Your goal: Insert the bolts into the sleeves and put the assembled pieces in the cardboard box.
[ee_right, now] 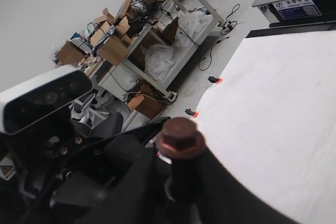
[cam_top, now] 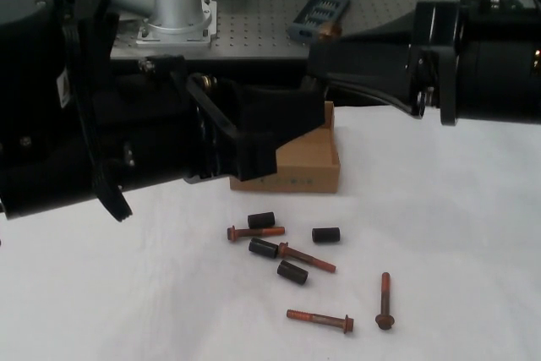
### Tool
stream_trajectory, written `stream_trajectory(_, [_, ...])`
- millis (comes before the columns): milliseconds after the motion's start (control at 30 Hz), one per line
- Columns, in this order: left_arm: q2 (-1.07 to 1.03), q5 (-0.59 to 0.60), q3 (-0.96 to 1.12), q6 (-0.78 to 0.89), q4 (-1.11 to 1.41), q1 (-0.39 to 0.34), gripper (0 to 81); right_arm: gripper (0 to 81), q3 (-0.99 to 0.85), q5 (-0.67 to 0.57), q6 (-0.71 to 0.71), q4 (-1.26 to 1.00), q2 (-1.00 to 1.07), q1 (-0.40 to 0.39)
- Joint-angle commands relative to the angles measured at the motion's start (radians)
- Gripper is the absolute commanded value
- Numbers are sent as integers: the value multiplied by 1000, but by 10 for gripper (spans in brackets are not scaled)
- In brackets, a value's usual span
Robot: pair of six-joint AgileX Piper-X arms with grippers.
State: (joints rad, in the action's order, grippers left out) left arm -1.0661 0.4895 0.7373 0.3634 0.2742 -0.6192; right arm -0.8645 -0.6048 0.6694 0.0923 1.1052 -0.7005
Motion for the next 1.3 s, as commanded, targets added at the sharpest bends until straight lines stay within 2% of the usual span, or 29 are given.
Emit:
stream_trajectory(0, [14,-66,27,-4,110,7,6,431,11,-69,18,81,-2,-19])
stream_trajectory(33, [14,-66,27,-4,110,7,6,454,11,-60,32,81,-2,-19])
stream_trajectory(133, [14,-66,27,-4,110,7,6,409,11,-67,33,79,-2,-19])
stream_trajectory(400, [14,-66,27,-4,169,7,6,394,1,-79,45,126,-2,-19])
stream_trajectory(900, [14,-66,27,-4,261,7,6,394,-116,13,-219,372,-2,-19])
stream_trajectory(1133, [14,-66,27,-4,278,7,6,394,-118,13,-246,413,-2,-19])
stream_trajectory(1267, [14,-94,27,-57,248,7,6,394,-118,13,-317,473,-2,-9])
